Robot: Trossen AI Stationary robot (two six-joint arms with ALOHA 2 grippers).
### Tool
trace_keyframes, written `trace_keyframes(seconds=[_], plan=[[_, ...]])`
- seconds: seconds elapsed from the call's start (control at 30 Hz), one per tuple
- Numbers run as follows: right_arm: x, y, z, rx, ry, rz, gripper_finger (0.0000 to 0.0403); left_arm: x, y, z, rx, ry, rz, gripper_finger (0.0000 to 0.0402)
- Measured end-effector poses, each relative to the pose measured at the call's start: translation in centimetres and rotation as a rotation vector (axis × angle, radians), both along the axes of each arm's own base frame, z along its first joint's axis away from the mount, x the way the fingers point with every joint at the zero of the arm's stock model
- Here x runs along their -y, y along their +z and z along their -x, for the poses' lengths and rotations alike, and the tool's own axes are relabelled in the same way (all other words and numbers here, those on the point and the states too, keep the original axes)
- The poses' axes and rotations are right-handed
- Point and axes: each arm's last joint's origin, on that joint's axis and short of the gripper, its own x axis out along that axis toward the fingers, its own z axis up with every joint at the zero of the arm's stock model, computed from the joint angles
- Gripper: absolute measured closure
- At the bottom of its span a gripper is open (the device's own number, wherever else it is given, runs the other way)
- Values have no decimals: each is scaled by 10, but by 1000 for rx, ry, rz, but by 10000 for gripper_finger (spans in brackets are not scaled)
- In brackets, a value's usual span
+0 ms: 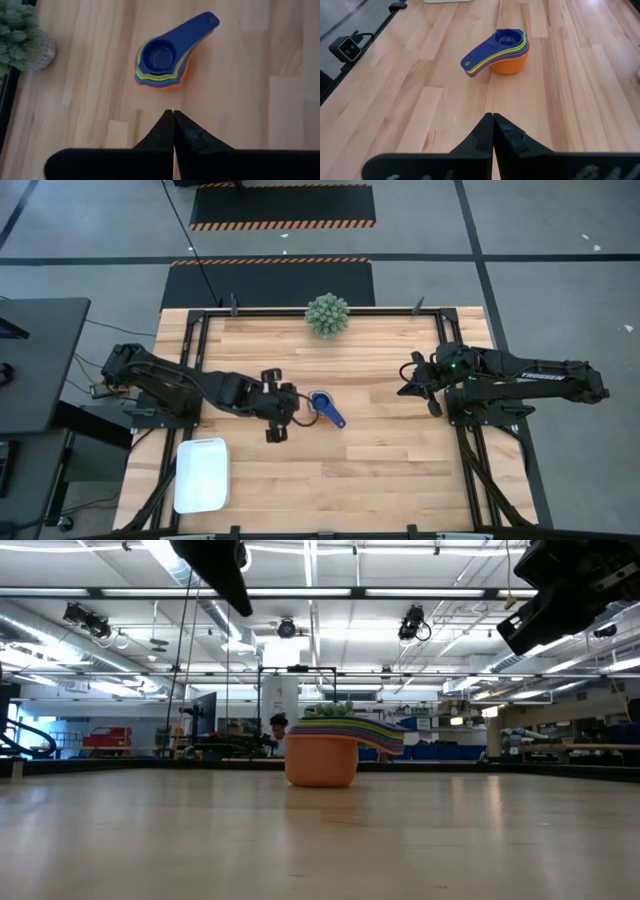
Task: Nest measuring cups in basket
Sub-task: Put the nested measuring cups into the white bin
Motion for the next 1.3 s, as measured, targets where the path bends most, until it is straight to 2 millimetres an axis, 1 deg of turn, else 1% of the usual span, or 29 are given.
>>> trace_keyframes(seconds=[0.13, 0.2, 0.47, 0.7, 1.03, 1.3], plan=[[0, 1, -1, 12, 0, 2, 387, 8, -10, -5, -29, -19, -17, 397], [0, 1, -1, 14, 0, 2, 387, 10, -11, -6, -28, -37, -23, 397], [1, 3, -3, 43, 0, 8, 387, 19, -7, -11, 54, -67, -9, 397], [1, 6, -5, 80, 0, 14, 388, 28, -9, -17, 97, -88, 6, 397], [1, 10, -7, 122, 0, 22, 387, 28, -9, -18, 105, -86, 8, 397], [1, 11, -7, 131, 0, 23, 387, 27, -17, -21, 68, -80, -5, 397]])
